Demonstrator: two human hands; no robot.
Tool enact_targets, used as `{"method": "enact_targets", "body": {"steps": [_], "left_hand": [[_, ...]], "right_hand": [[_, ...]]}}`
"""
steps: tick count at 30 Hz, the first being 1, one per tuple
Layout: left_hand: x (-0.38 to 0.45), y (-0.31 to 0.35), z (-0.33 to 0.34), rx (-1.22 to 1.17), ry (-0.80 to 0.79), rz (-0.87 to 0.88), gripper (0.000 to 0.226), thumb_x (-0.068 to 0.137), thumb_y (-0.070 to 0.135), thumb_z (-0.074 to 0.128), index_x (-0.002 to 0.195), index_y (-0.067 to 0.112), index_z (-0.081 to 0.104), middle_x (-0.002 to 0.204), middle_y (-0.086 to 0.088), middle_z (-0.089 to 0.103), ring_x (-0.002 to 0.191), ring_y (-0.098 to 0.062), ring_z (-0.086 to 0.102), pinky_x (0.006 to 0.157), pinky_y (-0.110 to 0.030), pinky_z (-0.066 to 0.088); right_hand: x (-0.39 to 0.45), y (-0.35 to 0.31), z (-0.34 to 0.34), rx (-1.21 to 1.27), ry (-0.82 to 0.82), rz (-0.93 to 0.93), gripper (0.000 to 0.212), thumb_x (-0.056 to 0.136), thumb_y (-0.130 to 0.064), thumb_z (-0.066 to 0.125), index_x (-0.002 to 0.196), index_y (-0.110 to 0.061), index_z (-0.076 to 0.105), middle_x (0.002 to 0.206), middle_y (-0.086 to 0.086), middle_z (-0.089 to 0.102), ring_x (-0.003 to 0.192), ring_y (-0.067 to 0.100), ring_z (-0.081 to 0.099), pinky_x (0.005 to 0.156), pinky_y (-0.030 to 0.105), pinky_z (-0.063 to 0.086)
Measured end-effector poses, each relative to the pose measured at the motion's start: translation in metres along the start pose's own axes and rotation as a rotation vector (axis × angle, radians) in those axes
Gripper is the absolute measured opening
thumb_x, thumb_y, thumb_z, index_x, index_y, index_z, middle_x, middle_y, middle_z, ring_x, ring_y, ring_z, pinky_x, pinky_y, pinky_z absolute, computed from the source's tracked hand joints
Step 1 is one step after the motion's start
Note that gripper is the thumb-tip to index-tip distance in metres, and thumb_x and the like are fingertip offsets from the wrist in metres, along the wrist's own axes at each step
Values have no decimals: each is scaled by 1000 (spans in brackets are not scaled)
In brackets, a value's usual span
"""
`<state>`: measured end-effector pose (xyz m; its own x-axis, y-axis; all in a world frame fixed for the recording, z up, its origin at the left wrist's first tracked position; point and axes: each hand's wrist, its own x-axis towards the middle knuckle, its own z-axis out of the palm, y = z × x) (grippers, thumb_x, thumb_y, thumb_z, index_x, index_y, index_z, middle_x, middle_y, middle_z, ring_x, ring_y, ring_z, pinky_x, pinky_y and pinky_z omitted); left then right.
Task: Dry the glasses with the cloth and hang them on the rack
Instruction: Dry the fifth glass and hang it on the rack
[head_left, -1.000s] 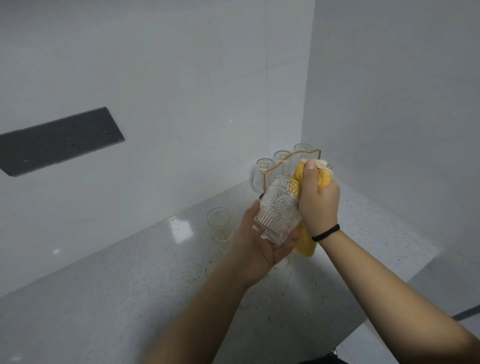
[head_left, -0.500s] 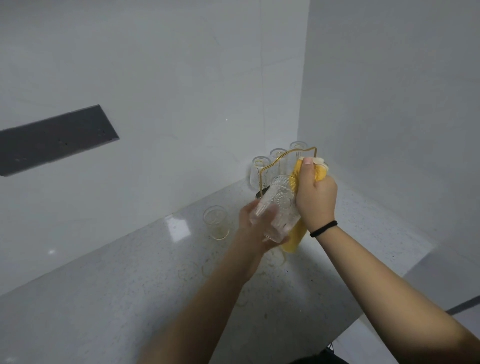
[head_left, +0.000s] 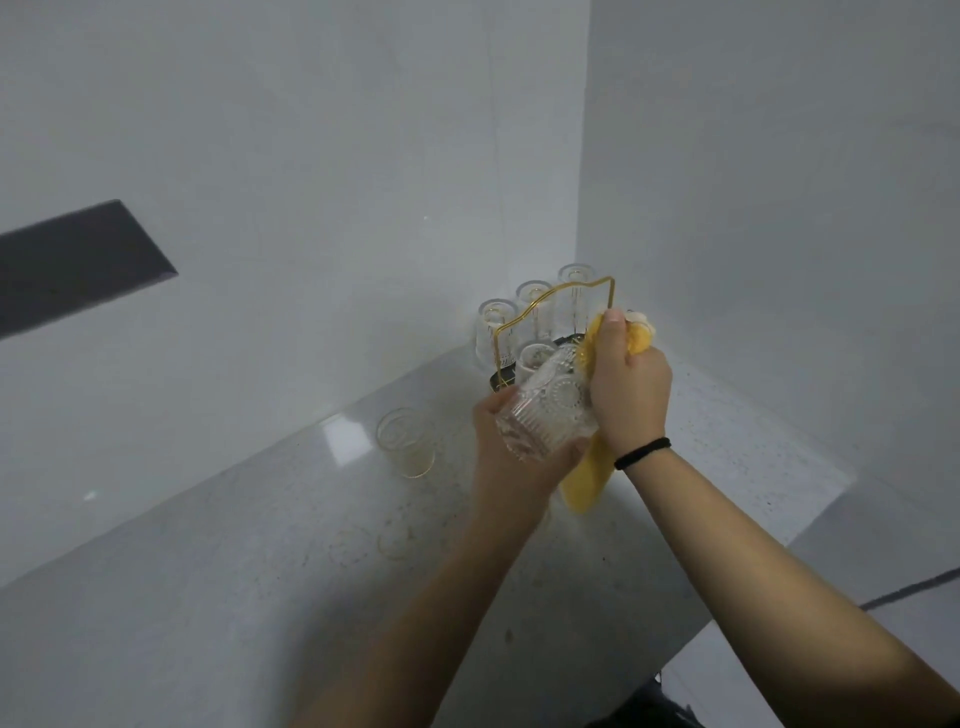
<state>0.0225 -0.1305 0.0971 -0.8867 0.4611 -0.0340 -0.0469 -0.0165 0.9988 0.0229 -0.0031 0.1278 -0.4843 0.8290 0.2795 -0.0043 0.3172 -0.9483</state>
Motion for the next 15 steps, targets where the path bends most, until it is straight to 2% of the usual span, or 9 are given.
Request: {"method": "enact_targets", "body": {"steps": [1, 3, 5, 6, 9, 11, 13, 15], "left_hand": [[4, 1, 1, -50, -2, -46, 77, 72, 9, 83, 130, 16, 34, 123, -7, 55, 104, -23, 65, 79, -36, 60], [18, 6, 4, -342, -49, -238, 62, 75, 13, 80, 127, 13, 44, 122, -13, 61, 97, -26, 69, 76, -36, 61], [31, 8, 9, -673, -167, -460, 51, 79, 22, 72, 125, 8, 55, 119, -16, 67, 93, -26, 71, 75, -35, 61], [37, 8, 11, -745, -210, -531, 52, 80, 26, 69, 126, 7, 57, 117, -16, 68, 92, -27, 72, 74, -33, 61], [58, 3, 24, -722, -193, -645, 58, 81, 36, 67, 130, 6, 55, 104, -17, 69, 78, -27, 71, 62, -28, 61], [71, 3, 31, -664, -124, -654, 58, 75, 35, 72, 125, 9, 56, 101, -18, 70, 71, -28, 70, 56, -27, 60], [91, 2, 40, -478, -33, -564, 65, 66, 34, 76, 123, 13, 54, 107, -17, 67, 68, -26, 70, 50, -24, 57], [107, 3, 44, -167, 13, -455, 72, 67, 37, 79, 128, 15, 47, 117, -16, 63, 69, -22, 70, 48, -21, 51]], "right_hand": [[3, 2, 0, 5, -11, 6, 56, 92, -44, 40, 42, -22, 27, 35, -11, 25, 28, 7, 29, 31, 16, 17], [12, 10, -3, 44, -22, -25, 53, 87, -51, 38, 43, -24, 27, 34, -10, 24, 29, 7, 29, 32, 14, 16], [23, 20, -8, 92, -36, -72, 49, 84, -55, 35, 45, -25, 31, 35, -11, 27, 31, 6, 32, 33, 13, 19], [28, 24, -10, 109, -42, -87, 47, 83, -54, 35, 47, -25, 33, 37, -11, 29, 32, 5, 35, 33, 12, 21], [50, 44, -16, 116, -6, -62, 44, 90, -41, 41, 49, -26, 38, 41, -10, 35, 35, -2, 41, 36, 7, 25], [69, 60, -23, 104, 24, 0, 45, 93, -35, 42, 50, -25, 39, 43, -7, 37, 36, 1, 41, 38, 16, 33], [96, 80, -31, 98, -4, 91, 47, 96, -36, 41, 50, -23, 36, 44, -1, 36, 41, 14, 39, 45, 27, 34], [114, 96, -37, 68, -46, 154, 50, 95, -40, 39, 51, -19, 35, 46, 7, 36, 43, 21, 39, 45, 33, 34]]}}
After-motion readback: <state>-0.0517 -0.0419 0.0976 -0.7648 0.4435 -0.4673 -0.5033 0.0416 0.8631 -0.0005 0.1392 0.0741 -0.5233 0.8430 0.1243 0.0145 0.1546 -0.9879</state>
